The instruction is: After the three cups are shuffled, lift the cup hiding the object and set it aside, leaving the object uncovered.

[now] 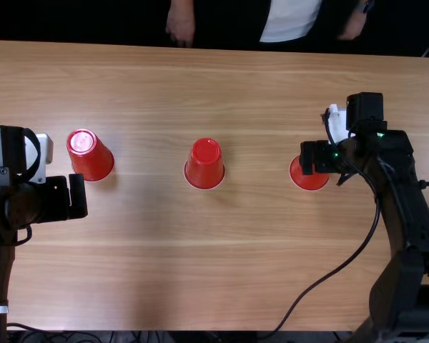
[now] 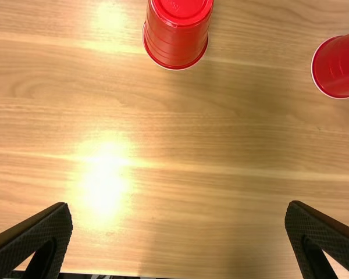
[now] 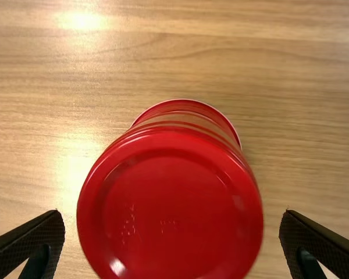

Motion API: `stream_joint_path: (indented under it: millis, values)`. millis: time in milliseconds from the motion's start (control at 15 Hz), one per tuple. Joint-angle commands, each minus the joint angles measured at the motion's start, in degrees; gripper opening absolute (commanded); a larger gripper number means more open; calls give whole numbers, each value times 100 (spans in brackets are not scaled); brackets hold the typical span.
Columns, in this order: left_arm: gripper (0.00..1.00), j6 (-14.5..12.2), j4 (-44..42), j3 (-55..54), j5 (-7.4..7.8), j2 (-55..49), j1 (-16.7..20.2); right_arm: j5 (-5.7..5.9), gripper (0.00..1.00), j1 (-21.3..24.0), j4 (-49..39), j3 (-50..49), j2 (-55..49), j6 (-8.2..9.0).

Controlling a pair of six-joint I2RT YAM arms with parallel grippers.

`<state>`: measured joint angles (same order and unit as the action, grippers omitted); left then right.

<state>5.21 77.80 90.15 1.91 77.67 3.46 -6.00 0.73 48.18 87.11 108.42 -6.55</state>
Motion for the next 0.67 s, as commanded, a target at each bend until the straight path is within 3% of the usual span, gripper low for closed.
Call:
stream_joint_path:
  millis: [0, 133, 267, 400, 600]
  values:
    - [100, -26, -17, -6, -12, 73, -21, -54, 100, -144, -13, 113, 135, -31]
    - [100, -26, -17, -85, -12, 73, -21, -43, 99, -187, -24, 96, 153, -41]
    - [100, -15, -17, -85, -12, 73, -21, -33, 84, -205, -235, -10, 215, -41]
    - [100, -26, -17, -85, -12, 73, -21, -22, 62, -284, -583, -142, 258, -31]
    - [100, -15, -17, -85, -1, 73, -21, -1, 42, -284, -678, -194, 258, -20]
